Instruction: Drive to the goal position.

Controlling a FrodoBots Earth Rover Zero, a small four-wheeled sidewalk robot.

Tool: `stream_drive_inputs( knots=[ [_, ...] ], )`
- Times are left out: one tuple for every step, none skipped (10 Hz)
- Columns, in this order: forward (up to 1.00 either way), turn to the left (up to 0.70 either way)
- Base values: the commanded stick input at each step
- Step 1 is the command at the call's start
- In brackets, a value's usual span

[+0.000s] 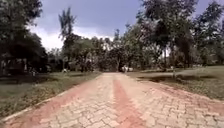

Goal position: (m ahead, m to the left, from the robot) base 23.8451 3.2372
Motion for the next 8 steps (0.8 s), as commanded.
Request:
stream_drive_inputs(
  knots=[
    [0.7,0.0],
    [0.7,0.0],
    [0.7,0.0],
    [0.7,0.0],
    [0.7,0.0],
    [0.7,0.0],
    [0.7,0.0],
    [0.7,0.0]
  ],
)
